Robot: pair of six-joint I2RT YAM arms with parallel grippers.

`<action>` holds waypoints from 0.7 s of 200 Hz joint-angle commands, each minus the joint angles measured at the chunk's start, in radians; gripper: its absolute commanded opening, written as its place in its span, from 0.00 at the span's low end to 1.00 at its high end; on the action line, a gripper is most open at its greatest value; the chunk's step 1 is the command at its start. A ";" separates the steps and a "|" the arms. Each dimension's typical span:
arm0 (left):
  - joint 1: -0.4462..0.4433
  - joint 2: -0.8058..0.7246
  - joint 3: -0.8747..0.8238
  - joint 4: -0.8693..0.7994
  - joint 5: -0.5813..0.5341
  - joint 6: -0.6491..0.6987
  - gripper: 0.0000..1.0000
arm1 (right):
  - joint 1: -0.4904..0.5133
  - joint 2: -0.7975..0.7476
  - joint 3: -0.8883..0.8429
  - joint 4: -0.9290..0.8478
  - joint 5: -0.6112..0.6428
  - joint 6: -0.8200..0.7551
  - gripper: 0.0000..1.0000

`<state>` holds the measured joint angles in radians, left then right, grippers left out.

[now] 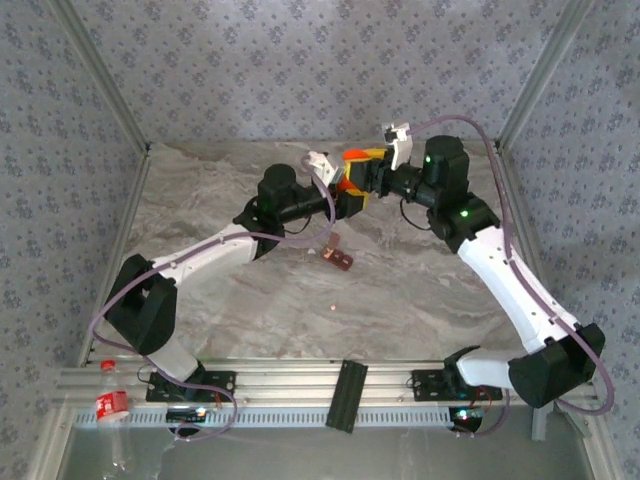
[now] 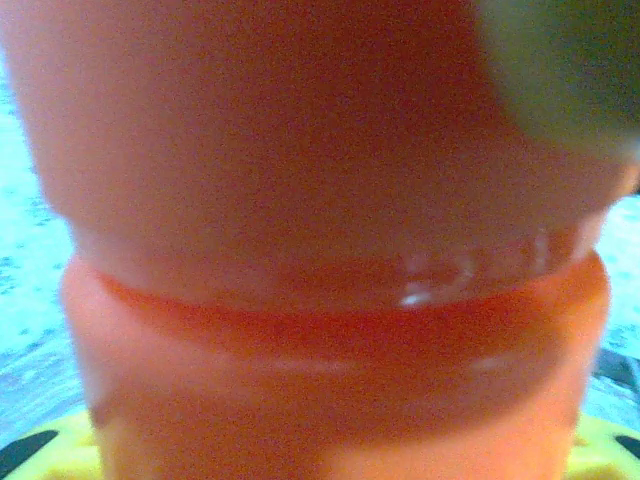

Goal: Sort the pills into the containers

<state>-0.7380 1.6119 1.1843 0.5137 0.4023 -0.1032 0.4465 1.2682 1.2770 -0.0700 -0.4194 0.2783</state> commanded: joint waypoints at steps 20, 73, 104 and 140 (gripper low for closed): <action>-0.123 0.009 0.031 0.243 -0.370 0.151 0.00 | 0.114 0.056 -0.076 0.125 0.242 0.209 0.24; -0.131 0.057 0.047 0.239 -0.462 0.150 0.00 | 0.055 0.035 -0.071 0.152 0.194 0.239 0.44; -0.109 0.035 0.047 0.185 -0.432 0.160 0.00 | -0.074 -0.036 -0.047 0.135 0.062 0.258 0.81; -0.024 -0.024 0.041 0.092 -0.165 0.089 0.00 | -0.237 -0.132 -0.011 0.061 -0.135 0.219 0.92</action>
<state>-0.8043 1.6623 1.1954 0.6304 0.0074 -0.0074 0.2947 1.2140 1.2129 0.0368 -0.3893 0.5117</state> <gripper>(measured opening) 0.537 0.902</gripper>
